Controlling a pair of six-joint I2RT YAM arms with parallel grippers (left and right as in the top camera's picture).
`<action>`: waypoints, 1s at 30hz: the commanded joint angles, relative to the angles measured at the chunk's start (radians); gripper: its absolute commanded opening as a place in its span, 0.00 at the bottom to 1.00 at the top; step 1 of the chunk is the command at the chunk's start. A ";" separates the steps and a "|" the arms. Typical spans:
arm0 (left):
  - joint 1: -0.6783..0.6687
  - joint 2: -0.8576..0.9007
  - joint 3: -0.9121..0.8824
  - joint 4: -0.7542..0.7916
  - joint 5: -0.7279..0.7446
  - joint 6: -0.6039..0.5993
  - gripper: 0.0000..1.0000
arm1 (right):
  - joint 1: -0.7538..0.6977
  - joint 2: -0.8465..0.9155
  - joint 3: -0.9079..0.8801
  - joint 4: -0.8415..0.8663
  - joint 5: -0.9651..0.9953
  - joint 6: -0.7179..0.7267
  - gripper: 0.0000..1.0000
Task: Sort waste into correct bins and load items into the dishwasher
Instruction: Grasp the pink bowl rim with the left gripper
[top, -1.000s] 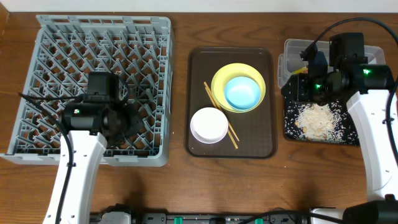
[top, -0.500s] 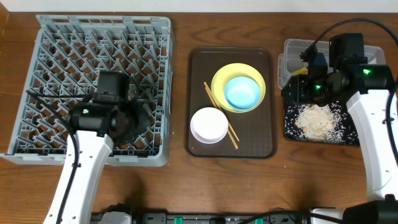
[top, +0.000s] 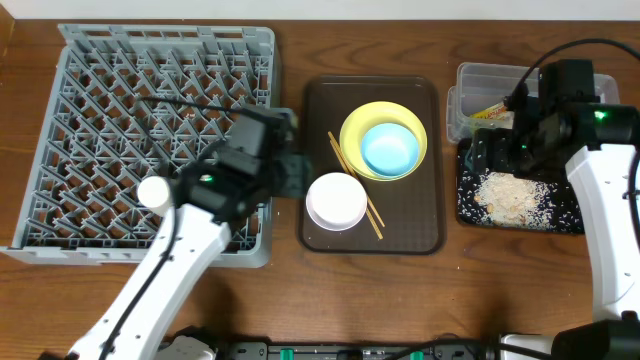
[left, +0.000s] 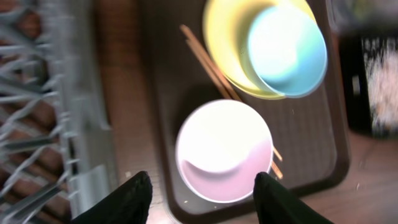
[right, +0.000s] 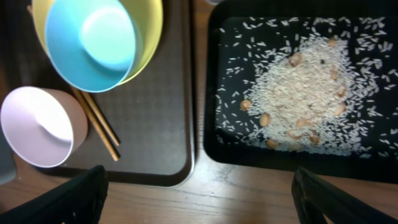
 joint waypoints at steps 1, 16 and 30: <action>-0.086 0.078 0.019 0.011 0.005 0.108 0.57 | -0.015 -0.010 0.005 -0.003 0.016 0.004 0.97; -0.322 0.359 0.019 0.019 -0.051 0.156 0.62 | -0.015 -0.010 0.005 -0.003 0.016 0.003 0.97; -0.343 0.481 0.018 0.055 -0.099 0.155 0.59 | -0.015 -0.010 0.005 -0.004 0.016 0.003 0.96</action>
